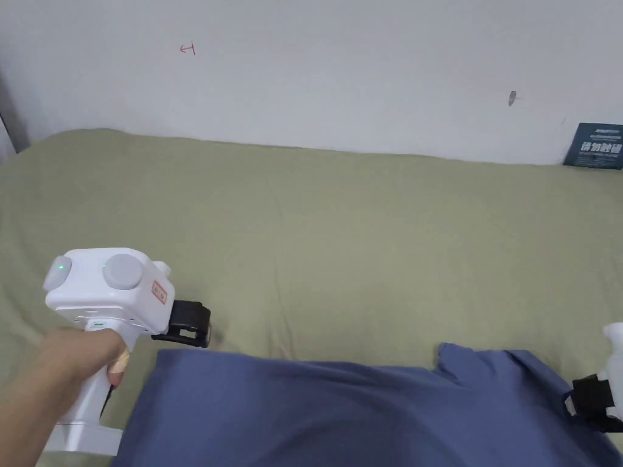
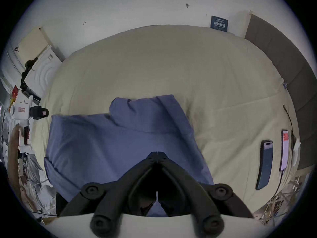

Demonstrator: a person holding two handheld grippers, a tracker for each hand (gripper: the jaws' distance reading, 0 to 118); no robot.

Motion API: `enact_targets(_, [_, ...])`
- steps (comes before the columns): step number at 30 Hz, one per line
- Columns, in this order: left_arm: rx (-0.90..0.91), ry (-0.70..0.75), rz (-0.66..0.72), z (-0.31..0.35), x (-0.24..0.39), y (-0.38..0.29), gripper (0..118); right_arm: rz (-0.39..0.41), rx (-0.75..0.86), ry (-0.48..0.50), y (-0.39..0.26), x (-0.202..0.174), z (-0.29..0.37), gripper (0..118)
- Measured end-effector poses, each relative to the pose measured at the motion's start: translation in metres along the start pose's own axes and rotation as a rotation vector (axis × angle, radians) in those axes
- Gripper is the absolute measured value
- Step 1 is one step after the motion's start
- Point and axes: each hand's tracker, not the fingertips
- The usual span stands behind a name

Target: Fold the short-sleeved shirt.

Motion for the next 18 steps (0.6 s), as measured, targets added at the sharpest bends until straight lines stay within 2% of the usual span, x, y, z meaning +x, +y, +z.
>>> enact_targets(2, [-0.048, -0.007, 0.023, -0.008, -0.003, -0.003, 111, 0.003, 0.003, -0.031, 0.007, 0.004, -0.003, 0])
enact_targets(6, [-0.100, 0.021, -0.009, -0.024, -0.004, -0.007, 84, -0.001, 0.012, -0.046, 0.025, 0.017, -0.007, 0])
enact_targets(8, [-0.098, 0.010, -0.029, -0.027, -0.005, -0.009, 79, -0.001, 0.017, -0.052, 0.038, 0.026, -0.013, 0])
enact_targets(9, [-0.089, 0.018, -0.028, -0.024, -0.006, -0.011, 72, -0.002, 0.018, -0.060, 0.045, 0.031, -0.017, 0])
enact_targets(10, [-0.067, 0.045, -0.028, -0.020, -0.007, -0.011, 42, -0.014, 0.018, -0.070, 0.052, 0.036, -0.022, 3])
enact_targets(11, [-0.040, 0.036, -0.025, -0.016, -0.008, -0.012, 1, -0.026, 0.014, -0.068, 0.058, 0.041, -0.028, 22])
enact_targets(12, [-0.020, 0.003, -0.014, -0.012, -0.010, -0.011, 1, -0.034, 0.003, -0.069, 0.065, 0.048, -0.035, 59])
enact_targets(13, [-0.008, -0.063, 0.016, -0.008, -0.010, -0.014, 1, -0.043, -0.032, -0.075, 0.072, 0.050, -0.044, 109])
enact_targets(14, [-0.017, -0.064, 0.012, -0.006, -0.009, -0.014, 1, -0.041, -0.096, -0.067, 0.075, 0.051, -0.053, 117])
enact_targets(18, [-0.031, -0.035, -0.041, -0.003, -0.005, -0.014, 1, -0.055, -0.122, 0.011, 0.083, 0.048, -0.075, 113])
